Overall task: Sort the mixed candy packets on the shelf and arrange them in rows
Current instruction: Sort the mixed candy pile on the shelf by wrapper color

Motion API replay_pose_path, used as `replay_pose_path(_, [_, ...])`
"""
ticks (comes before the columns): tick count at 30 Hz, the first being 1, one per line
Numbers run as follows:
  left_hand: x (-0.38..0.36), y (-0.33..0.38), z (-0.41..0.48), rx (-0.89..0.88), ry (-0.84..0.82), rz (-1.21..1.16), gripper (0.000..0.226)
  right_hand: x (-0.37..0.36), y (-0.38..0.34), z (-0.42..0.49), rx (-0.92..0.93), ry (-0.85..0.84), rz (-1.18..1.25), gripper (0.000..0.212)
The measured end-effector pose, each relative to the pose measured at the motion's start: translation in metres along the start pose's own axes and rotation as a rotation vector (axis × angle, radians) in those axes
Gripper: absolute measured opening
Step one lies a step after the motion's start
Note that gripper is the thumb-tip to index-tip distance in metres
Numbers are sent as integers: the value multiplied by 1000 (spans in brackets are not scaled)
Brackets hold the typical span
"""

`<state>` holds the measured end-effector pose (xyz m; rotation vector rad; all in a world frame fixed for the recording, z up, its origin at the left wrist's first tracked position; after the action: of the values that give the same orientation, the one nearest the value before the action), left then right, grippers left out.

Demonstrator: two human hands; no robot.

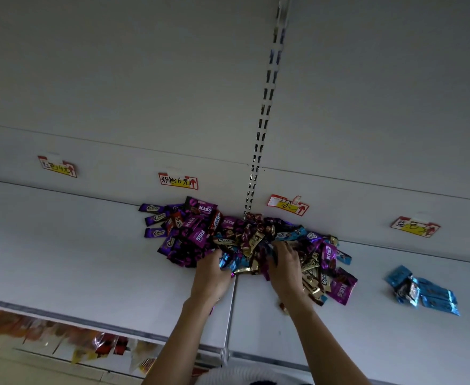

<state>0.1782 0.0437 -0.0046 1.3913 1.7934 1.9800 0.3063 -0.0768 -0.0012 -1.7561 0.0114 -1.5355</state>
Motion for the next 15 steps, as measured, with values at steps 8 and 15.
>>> replay_pose_path(8, [-6,12,4,-12,58,-83,24,2,9,-4,-183,-161,181,22])
replay_pose_path(15, [-37,3,5,-126,11,196,38,25,23,9,-246,27,297,21])
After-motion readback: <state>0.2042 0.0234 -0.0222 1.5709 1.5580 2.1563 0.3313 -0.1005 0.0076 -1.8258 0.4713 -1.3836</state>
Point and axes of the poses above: each hand's wrist, its own z-axis towards the middle knuckle, its own x-axis out of the back of the hand, y = z × x, the point moved 6 cm from there along z, towards the middle knuckle, and after that the axes turned 4 degrees about -z, right-handed, at the moved point
